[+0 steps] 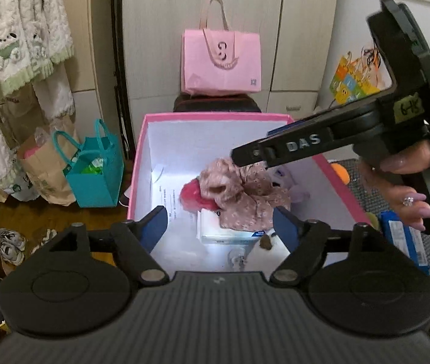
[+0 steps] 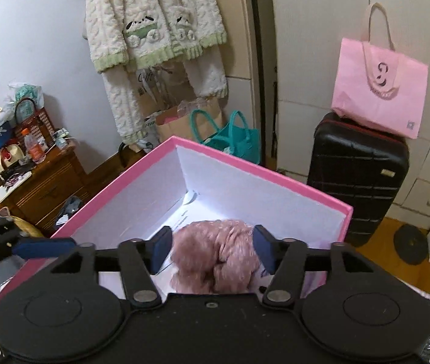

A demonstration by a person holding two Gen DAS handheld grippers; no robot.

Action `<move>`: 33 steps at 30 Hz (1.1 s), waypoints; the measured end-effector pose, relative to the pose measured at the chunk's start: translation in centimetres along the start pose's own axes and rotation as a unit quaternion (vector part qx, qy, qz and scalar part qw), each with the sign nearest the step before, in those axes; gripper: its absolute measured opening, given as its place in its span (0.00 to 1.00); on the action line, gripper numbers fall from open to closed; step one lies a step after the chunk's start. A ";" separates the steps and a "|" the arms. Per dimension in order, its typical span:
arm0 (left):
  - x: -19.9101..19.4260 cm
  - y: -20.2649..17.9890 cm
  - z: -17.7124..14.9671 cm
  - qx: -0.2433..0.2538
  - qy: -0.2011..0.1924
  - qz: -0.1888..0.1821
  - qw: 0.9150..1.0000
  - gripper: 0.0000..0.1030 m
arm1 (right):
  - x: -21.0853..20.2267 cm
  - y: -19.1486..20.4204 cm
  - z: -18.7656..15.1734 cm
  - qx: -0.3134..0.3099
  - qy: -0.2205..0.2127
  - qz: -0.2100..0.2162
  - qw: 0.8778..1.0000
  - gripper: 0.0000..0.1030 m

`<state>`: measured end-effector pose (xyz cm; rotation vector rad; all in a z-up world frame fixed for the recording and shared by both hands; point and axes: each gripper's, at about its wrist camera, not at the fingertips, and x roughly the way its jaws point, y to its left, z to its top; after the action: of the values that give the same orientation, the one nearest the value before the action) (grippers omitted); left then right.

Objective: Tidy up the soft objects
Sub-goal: 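Open the left tool over the box while the right tool releases the scrunchie into it, then withdraw both tools upward from the box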

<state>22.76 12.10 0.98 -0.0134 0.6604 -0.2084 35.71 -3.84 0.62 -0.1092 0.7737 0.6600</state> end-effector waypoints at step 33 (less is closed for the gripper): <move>-11.1 -5.8 -3.0 0.056 -0.039 -0.026 0.997 0.79 | -18.2 5.1 -7.1 -0.077 -0.067 0.032 0.994 0.68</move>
<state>11.31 8.77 5.83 0.0679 0.5699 -0.2930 18.77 -11.41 8.52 -0.1786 0.5983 0.7804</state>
